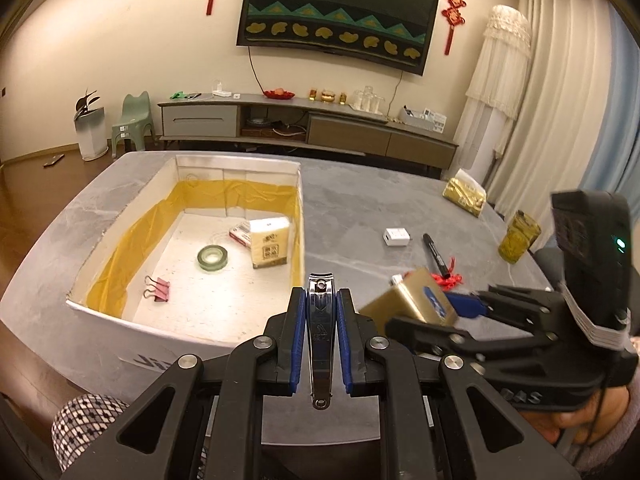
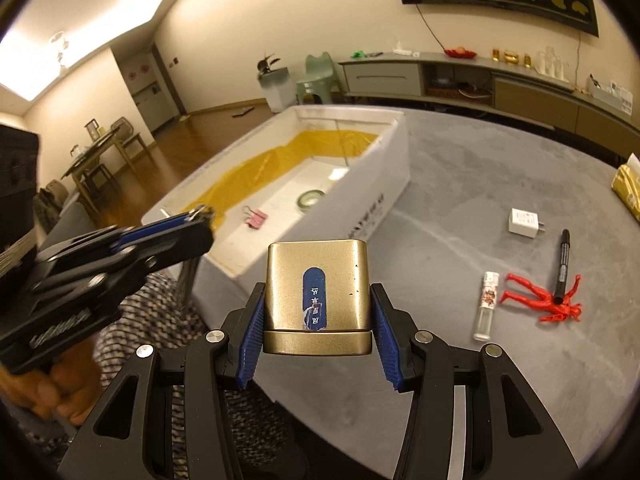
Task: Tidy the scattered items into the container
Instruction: 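Carry the gold tin and nail clipper with both tools over the white box, then open the left tool and right tool to drop clipper and tin into the box, then withdraw both open tools and move them toward the glass vial and red figure, then grasp the glass vial with the left tool while the right tool grasps the red figure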
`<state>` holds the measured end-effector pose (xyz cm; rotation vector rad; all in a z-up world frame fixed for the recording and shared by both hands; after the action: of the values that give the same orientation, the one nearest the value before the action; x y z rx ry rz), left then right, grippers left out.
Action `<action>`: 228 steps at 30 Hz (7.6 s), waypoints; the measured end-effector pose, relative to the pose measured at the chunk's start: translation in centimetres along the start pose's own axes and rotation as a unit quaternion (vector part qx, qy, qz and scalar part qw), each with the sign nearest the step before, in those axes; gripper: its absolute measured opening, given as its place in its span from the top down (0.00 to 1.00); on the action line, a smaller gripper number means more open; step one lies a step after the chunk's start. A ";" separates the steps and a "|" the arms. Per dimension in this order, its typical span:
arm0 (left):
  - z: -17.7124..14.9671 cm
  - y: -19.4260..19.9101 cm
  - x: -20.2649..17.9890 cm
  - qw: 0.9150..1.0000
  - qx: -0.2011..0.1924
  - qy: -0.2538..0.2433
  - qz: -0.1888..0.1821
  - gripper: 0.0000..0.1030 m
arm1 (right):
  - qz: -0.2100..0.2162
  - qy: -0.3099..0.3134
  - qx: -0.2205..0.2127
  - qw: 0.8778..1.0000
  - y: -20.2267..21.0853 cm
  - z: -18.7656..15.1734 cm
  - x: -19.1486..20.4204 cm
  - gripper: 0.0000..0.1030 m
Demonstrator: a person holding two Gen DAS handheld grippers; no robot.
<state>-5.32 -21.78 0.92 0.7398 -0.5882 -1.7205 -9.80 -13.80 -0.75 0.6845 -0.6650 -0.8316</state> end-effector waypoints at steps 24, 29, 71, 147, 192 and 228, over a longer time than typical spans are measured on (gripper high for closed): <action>4.7 0.9 10.5 1.000 -0.003 0.020 0.019 0.85 | 0.004 0.078 0.000 0.997 -0.9 5.0 7.7 0.49; 6.0 1.0 12.7 1.000 0.003 0.022 0.021 0.85 | 0.001 0.082 0.006 0.997 -2.2 6.0 7.9 0.49; 9.5 -14.3 15.3 0.982 0.171 -0.055 0.063 0.85 | 0.001 0.093 0.113 0.989 -14.3 8.8 6.9 0.49; 4.5 -6.7 8.2 0.980 0.178 -0.066 0.066 0.49 | 0.097 0.021 0.052 0.994 -5.2 3.7 5.6 0.48; -0.8 -15.0 -11.6 0.972 0.205 -0.084 -0.073 0.45 | -0.083 -0.208 0.050 0.973 1.5 -5.2 -20.1 0.48; -2.3 -25.0 -10.9 0.980 0.139 -0.143 -0.013 0.66 | -0.108 0.017 0.145 0.983 -8.3 -3.3 -21.1 0.49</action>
<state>-18.01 -4.79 -16.46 0.6998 -1.0375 -1.8033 -21.59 0.43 -14.38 1.0478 -0.6956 -0.9290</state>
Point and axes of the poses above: each gripper's, at about its wrist camera, not at the fingertips, and y roughly against the way its jaws point, x to its left, z to its top, the point moved 8 cm from there along -y, roughly the way its jaws point, and after that the axes turned 8 degrees about x, right-handed, at the moved point
